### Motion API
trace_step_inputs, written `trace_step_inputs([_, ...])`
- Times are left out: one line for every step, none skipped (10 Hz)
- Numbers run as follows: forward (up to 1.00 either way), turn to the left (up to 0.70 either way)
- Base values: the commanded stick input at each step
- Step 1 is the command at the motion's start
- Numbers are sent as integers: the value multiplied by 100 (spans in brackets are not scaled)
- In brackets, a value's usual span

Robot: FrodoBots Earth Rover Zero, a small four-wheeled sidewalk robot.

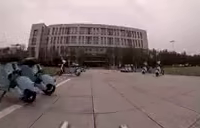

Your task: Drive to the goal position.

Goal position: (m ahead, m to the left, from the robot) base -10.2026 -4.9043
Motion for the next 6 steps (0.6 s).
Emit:
trace_step_inputs([70, 0])
trace_step_inputs([70, 0])
trace_step_inputs([70, 0])
trace_step_inputs([70, 0])
trace_step_inputs([70, 21])
trace_step_inputs([70, 31])
